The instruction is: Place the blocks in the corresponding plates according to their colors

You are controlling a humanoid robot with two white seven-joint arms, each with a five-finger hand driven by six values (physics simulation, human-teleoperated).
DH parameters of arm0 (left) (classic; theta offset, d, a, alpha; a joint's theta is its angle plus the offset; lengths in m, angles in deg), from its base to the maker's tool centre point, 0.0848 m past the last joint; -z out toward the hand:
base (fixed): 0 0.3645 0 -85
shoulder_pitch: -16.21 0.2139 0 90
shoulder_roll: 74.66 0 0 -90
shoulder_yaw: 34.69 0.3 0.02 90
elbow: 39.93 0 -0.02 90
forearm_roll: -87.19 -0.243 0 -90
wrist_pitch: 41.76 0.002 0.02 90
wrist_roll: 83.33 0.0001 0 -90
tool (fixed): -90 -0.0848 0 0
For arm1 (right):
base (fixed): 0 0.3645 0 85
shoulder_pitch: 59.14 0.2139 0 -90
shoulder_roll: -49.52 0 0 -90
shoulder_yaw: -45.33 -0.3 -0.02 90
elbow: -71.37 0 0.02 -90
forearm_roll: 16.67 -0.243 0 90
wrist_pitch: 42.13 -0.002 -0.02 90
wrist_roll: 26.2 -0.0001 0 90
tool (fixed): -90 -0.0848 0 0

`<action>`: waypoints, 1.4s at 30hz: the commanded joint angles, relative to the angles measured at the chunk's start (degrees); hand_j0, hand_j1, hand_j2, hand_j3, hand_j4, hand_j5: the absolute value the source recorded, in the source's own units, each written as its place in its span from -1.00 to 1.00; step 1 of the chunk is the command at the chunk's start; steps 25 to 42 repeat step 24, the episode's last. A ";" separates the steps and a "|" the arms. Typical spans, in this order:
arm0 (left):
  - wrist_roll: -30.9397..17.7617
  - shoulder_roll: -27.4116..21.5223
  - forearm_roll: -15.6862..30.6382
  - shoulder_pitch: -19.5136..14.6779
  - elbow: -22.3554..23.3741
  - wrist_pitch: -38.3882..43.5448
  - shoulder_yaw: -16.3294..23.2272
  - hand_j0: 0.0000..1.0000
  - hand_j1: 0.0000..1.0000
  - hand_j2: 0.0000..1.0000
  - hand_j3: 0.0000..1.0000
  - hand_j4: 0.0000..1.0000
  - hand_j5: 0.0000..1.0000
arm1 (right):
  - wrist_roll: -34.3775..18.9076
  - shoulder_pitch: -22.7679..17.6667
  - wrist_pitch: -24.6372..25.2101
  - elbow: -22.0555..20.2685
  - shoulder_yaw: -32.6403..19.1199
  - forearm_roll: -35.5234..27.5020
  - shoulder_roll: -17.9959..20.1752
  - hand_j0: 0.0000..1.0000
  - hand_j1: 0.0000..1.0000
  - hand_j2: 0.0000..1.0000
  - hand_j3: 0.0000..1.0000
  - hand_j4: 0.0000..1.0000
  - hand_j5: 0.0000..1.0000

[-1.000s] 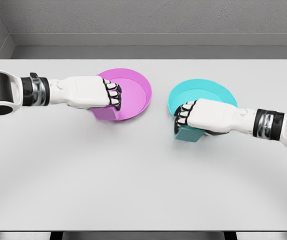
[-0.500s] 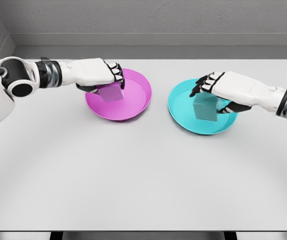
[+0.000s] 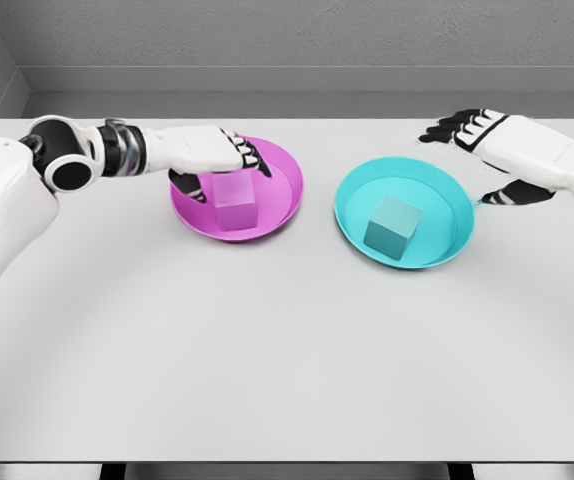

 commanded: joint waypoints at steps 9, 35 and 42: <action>0.46 -22.26 21.20 -1.50 -12.87 0.14 1.93 1.00 1.00 1.00 1.00 1.00 1.00 | 0.03 -1.32 0.17 3.06 -3.92 -0.27 1.52 1.00 1.00 1.00 1.00 1.00 1.00; 0.90 -31.67 27.35 4.48 -16.39 0.14 2.10 1.00 1.00 1.00 1.00 1.00 1.00 | 0.03 -1.23 0.17 2.88 -3.84 -0.27 1.43 1.00 1.00 1.00 1.00 1.00 1.00; 0.90 -31.67 27.35 4.48 -16.39 0.14 2.10 1.00 1.00 1.00 1.00 1.00 1.00 | 0.03 -1.23 0.17 2.88 -3.84 -0.27 1.43 1.00 1.00 1.00 1.00 1.00 1.00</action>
